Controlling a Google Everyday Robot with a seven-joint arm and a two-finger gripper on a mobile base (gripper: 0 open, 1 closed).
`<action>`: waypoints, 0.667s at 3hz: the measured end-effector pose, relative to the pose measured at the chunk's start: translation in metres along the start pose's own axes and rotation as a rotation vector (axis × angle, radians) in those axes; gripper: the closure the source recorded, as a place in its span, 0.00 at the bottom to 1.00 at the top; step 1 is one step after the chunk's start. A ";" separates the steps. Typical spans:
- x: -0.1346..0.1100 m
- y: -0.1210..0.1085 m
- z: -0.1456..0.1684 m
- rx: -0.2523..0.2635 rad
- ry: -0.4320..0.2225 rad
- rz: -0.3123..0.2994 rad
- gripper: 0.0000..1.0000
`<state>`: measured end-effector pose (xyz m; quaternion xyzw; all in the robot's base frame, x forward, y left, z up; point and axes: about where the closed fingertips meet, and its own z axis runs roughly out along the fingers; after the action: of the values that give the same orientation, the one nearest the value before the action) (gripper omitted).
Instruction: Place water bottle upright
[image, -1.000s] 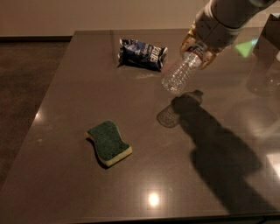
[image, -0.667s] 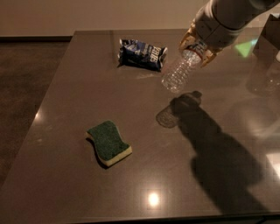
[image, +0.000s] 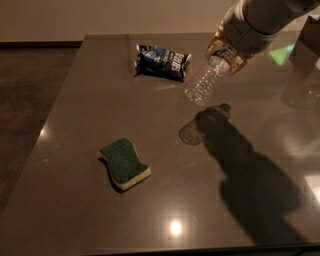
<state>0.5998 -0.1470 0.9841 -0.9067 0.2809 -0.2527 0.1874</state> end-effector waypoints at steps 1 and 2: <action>-0.001 -0.007 0.000 0.080 -0.023 -0.090 1.00; -0.004 -0.015 0.000 0.159 -0.037 -0.206 1.00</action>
Offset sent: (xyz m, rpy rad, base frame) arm 0.0041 0.0191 0.0086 0.0049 -0.1808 0.3927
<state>0.6033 -0.1333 0.9902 -0.9175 0.1621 -0.2753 0.2368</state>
